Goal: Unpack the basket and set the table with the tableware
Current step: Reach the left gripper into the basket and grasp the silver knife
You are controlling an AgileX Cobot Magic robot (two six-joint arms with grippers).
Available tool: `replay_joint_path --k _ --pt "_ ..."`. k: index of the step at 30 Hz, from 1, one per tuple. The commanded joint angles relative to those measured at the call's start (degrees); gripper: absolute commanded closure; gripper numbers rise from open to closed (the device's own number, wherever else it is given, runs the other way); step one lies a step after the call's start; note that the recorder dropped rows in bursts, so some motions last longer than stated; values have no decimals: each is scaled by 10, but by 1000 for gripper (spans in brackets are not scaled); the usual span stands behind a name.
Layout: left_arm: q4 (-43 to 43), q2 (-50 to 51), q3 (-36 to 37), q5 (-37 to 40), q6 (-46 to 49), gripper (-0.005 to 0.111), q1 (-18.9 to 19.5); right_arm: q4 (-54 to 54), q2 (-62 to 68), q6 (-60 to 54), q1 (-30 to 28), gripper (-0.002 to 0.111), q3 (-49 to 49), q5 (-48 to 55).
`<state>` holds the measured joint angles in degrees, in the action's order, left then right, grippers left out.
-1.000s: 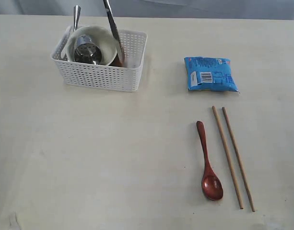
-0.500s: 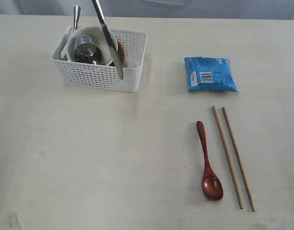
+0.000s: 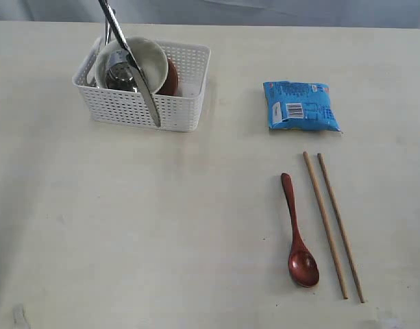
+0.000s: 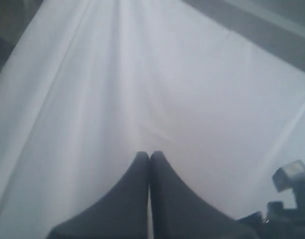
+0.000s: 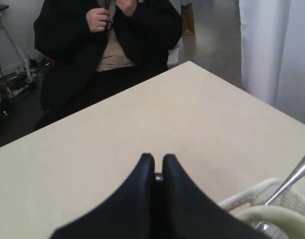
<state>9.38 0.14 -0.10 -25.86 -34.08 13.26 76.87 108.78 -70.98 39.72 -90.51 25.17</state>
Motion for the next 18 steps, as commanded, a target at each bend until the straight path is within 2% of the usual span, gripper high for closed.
replay_joint_path --k 1,3,5,8,9,12,15,18 --pt "-9 18 -8 -71 -17 106 2 55 -9 -41 0 109 0 -28" --pt "-6 55 -23 -71 -51 102 2 108 -10 -88 0 109 0 -28" --pt "18 104 -37 -71 -97 93 2 157 -10 -126 0 109 0 -23" --pt "119 205 -57 -89 -163 67 2 221 -10 -181 0 109 0 -20" --pt "175 243 -60 -117 -180 55 2 231 -10 -191 0 109 0 -18" --pt "262 354 -67 -216 -222 39 2 231 -10 -203 0 109 0 -6" --pt "333 459 -85 -302 -227 40 2 231 -10 -203 0 109 0 9" --pt "379 552 -114 -325 -224 41 2 231 -10 -203 0 109 0 28"
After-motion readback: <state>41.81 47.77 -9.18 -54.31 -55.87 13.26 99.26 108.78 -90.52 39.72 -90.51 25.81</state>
